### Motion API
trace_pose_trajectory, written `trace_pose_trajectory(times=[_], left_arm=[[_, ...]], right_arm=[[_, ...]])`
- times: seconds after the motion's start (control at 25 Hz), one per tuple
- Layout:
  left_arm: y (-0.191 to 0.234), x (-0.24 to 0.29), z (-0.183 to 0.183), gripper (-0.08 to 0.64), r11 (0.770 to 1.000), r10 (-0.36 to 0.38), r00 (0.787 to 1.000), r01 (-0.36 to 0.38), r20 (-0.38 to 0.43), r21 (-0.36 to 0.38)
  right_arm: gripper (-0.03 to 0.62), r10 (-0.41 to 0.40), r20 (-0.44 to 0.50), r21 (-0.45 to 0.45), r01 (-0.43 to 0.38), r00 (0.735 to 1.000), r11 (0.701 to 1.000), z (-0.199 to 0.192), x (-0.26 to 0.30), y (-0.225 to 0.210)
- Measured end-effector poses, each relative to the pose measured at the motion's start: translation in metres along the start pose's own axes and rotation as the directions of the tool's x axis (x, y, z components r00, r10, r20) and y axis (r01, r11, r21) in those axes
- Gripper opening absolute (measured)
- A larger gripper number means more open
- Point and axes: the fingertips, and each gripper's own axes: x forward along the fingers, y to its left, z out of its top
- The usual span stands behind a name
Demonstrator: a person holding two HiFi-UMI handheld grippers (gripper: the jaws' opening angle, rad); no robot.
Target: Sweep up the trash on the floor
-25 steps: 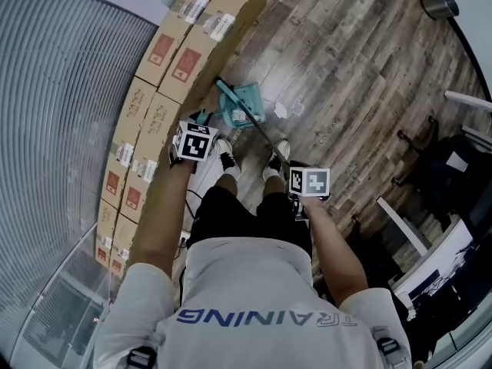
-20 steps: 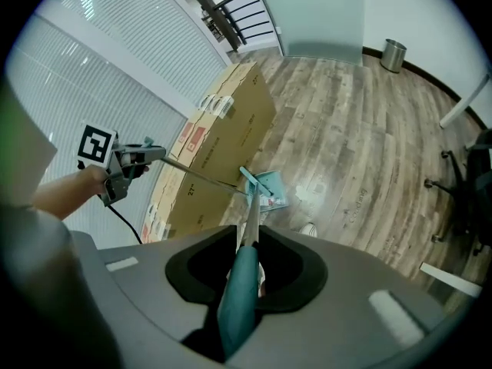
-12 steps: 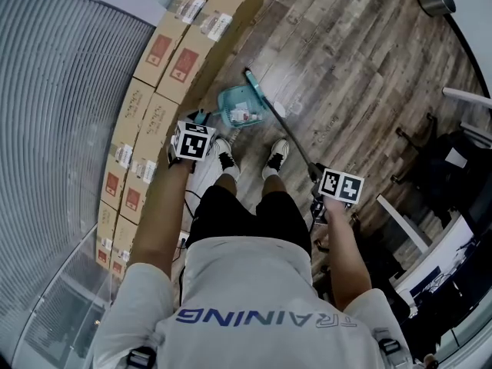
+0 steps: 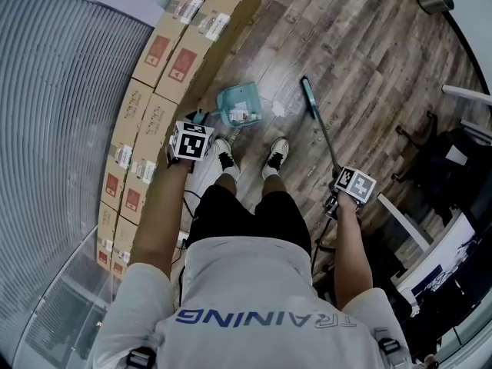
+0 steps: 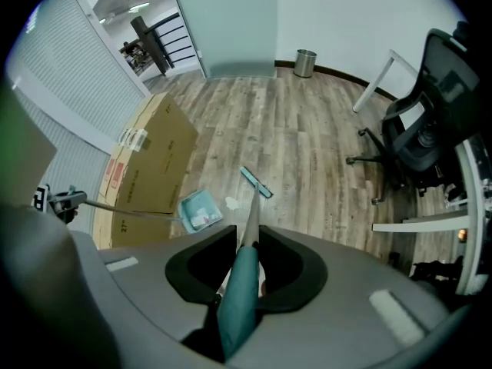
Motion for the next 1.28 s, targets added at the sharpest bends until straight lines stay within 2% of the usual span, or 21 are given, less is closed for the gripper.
trace_pose_trajectory(times=[0.12, 0.36, 0.6, 0.76, 0.92, 1.04, 1.16, 1.28], left_arm=[[-0.002, 0.0, 0.001, 0.095, 1.0, 0.002, 1.0, -0.002, 0.003, 0.002], [-0.002, 0.0, 0.001, 0.095, 1.0, 0.003, 1.0, -0.003, 0.0, 0.001], [-0.001, -0.001, 0.001, 0.095, 1.0, 0.001, 1.0, -0.001, 0.001, -0.001], [-0.001, -0.001, 0.0, 0.095, 1.0, -0.002, 1.0, 0.002, 0.005, -0.001], [-0.001, -0.002, 0.0, 0.095, 1.0, -0.003, 1.0, 0.003, 0.004, -0.002], [-0.001, -0.002, 0.0, 0.095, 1.0, -0.004, 1.0, 0.004, 0.006, -0.001], [-0.001, -0.002, 0.0, 0.095, 1.0, -0.003, 1.0, 0.003, 0.005, 0.0], [-0.001, -0.002, 0.001, 0.095, 1.0, -0.004, 1.0, 0.004, 0.005, -0.001]], right_arm=[[0.104, 0.016, -0.015, 0.022, -0.015, 1.0, 1.0, -0.012, 0.007, 0.009], [0.104, 0.079, -0.044, 0.022, -0.078, 0.996, 0.997, -0.03, 0.009, 0.057], [0.104, 0.235, -0.078, 0.139, -0.223, 0.969, 0.965, -0.042, 0.013, 0.1], [0.104, 0.282, -0.118, 0.095, -0.272, 0.952, 0.958, -0.05, 0.016, 0.132], [0.104, 0.266, -0.127, 0.017, -0.266, 0.956, 0.964, -0.054, 0.011, 0.152], [0.104, 0.281, -0.125, 0.032, -0.279, 0.952, 0.96, -0.054, 0.005, 0.157], [0.103, 0.336, -0.142, 0.055, -0.331, 0.931, 0.942, -0.057, -0.001, 0.163], [0.101, 0.38, -0.16, 0.036, -0.379, 0.911, 0.925, -0.058, -0.006, 0.171]])
